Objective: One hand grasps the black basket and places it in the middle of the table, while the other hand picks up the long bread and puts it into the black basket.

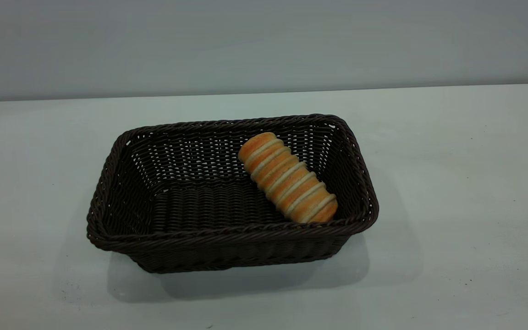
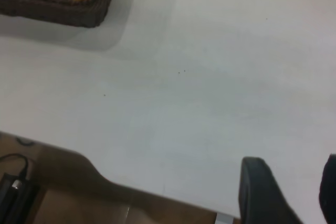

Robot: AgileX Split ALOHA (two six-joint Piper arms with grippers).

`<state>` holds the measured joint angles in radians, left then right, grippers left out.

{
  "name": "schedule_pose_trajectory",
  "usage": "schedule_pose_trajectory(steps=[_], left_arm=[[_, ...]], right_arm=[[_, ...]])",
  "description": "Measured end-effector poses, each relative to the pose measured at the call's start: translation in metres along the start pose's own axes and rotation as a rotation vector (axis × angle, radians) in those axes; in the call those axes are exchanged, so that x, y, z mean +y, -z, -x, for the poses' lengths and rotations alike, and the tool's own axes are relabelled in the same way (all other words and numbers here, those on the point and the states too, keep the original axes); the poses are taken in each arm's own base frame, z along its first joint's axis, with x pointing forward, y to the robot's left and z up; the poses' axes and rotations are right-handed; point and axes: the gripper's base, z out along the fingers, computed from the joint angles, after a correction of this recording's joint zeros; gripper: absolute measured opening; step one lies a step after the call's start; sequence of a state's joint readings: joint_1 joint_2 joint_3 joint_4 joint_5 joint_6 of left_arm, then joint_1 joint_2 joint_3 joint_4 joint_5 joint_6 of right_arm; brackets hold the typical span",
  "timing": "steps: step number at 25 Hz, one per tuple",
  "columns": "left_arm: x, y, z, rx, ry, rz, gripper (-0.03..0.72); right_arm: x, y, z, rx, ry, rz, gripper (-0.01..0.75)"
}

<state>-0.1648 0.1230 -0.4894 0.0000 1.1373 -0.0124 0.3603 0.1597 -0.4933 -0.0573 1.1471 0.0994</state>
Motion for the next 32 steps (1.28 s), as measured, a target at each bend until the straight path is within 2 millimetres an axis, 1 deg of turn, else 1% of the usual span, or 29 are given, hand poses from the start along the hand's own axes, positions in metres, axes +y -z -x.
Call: schedule_pose_trajectory(steps=[32], left_arm=[[0.0, -0.0003, 0.0001, -0.001, 0.0, 0.0, 0.488]], right_arm=[[0.0005, -0.0035, -0.0005, -0.008, 0.002, 0.005, 0.259]])
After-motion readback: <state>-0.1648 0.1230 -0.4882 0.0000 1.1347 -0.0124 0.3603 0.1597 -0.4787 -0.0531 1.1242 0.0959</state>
